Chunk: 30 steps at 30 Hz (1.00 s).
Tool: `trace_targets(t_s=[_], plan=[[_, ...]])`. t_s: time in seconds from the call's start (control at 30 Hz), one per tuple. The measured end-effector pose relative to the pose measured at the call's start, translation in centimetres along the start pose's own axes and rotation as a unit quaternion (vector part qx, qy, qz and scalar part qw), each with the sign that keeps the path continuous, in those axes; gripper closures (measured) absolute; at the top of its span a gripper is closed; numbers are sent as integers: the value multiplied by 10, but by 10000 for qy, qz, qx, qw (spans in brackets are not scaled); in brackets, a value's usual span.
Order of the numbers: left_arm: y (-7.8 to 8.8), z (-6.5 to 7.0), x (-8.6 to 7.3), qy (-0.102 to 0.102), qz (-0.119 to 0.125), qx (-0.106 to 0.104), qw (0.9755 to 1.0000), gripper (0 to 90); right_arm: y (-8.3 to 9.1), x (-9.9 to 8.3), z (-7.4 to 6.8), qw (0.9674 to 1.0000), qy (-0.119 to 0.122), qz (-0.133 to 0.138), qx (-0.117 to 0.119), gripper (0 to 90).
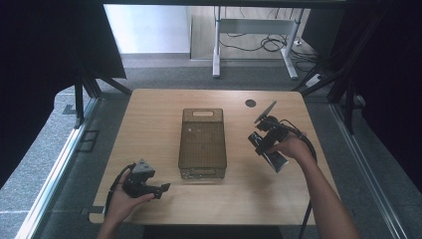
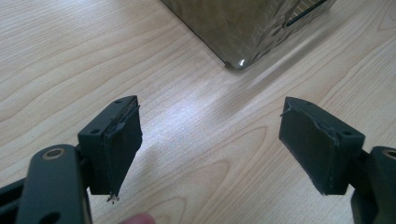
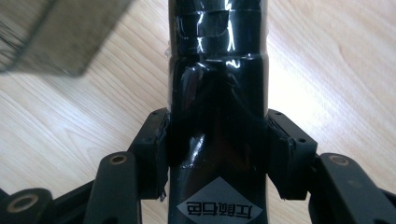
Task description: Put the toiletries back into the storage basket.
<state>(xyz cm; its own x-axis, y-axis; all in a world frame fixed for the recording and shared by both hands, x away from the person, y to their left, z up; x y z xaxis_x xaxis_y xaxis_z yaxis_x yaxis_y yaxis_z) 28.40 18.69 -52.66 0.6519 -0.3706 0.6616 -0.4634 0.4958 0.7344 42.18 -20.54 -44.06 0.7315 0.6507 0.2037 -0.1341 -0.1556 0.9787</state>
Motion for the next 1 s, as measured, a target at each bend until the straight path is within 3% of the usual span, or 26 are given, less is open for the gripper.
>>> trace_targets(t_s=[0.43, 1.0], plan=[[1, -1, 0, 39, 36, 3, 10000, 216, 14, 43, -23, 9998, -48, 121, 135, 471], [0, -2, 0, -12, 7, -16, 10000, 215, 8, 74, -39, 9991, -193, 175, 327, 470]])
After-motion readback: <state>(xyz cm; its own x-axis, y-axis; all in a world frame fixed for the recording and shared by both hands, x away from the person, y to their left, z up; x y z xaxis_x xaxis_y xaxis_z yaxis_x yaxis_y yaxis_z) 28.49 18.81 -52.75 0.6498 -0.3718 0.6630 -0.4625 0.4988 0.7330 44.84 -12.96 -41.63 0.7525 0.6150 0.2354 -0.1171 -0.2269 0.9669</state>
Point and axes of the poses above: each handheld gripper's, and its own axes: y roughly backward along the jaws, x roughly out of its top, z roughly to its right, the point moved 3 cm from there along -y, roughly forward along the jaws, and after that the axes turned 2 degrees about y, right-handed, at the moved point
